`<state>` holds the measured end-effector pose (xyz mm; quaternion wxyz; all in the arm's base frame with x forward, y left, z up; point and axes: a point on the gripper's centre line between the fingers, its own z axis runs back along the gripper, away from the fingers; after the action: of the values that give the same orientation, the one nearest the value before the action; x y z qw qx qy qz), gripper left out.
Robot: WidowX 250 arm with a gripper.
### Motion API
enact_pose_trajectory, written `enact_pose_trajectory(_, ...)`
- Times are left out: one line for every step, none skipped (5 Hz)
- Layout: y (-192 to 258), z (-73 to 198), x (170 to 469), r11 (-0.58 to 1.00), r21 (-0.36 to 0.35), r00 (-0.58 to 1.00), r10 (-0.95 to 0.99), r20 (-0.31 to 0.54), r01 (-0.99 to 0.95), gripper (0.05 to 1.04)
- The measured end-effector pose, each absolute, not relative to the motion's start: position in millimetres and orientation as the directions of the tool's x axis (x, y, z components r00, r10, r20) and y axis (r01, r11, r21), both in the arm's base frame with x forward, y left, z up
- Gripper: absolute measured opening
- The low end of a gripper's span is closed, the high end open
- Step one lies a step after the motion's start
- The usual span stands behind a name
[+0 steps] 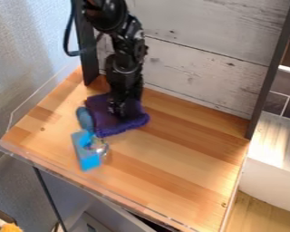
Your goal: Move the purple cloth toward the middle left side of the table
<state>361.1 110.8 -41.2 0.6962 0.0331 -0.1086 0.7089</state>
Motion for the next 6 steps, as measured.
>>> enact_pose_trajectory(122,-42,347,-0.055,-0.107,-0.076,0.977,0.2,-0.993,0.999)
enact_pose_trajectory(128,-41,338,-0.081,-0.112,-0.102,0.975,0.195,-0.99,0.999)
enact_pose_trajectory(128,-41,339,-0.074,-0.119,-0.097,0.976,0.194,-0.99,0.999)
enact_pose_trajectory(123,-39,341,-0.058,-0.118,-0.08,0.978,0.191,-0.991,0.999)
enact_pose_trajectory(119,-38,345,-0.046,-0.124,-0.069,0.981,0.182,-0.991,0.999)
enact_pose_trajectory(114,-30,348,-0.038,-0.144,-0.062,0.984,0.165,-0.989,0.997)
